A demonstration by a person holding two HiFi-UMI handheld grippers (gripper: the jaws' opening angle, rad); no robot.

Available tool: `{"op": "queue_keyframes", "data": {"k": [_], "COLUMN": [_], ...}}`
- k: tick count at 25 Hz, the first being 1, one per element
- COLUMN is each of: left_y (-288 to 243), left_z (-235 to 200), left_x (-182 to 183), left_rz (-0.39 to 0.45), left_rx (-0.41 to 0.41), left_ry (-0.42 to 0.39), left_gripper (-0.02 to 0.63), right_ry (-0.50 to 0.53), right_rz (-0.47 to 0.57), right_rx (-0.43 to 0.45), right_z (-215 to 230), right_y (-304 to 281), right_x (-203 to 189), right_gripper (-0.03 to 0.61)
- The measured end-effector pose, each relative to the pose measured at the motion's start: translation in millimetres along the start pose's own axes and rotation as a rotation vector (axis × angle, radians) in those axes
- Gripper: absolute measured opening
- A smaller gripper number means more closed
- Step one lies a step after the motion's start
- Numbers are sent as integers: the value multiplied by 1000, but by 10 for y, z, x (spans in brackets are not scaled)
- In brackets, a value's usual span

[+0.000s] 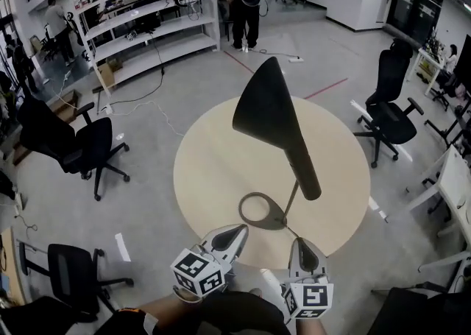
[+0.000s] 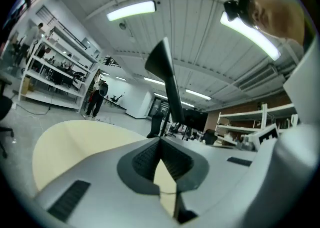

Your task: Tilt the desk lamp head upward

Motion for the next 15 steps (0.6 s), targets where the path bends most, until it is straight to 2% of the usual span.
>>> {"op": "queue_keyframes", "data": {"k": [2,5,8,11,15], "left_y": [19,48,139,302,600], "left_z": [148,285,322,288,321], "left_x": [-358,-795,-1128,-1300,-1273], "left_rz": [-71,-157,-208,-241,-225], "left_rx": [14,33,103,180,212], "left_ry": [-40,-21,-45,-84,-108], "left_gripper": [48,48,48,48,48], "right_ry": [5,7,3,13,15], "right_rz": [-15,-37,-62,-49,-28], "right_rx": [29,71,115,163,185], "right_z": [-34,-3,50,-1,-212], "right_y": [55,123,161,230,368], "right_x": [-192,-454,-694,-764,-726], "right_gripper": [14,14,14,14,14]}}
Point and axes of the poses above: the fingertips, and each gripper's own axes: y backward along the fingers, z to its right, x out of its top, the point moved 2 cm from there along y, backward along the fingers, and after that the axes turned 2 degrees about x, right-handed, at the moved point
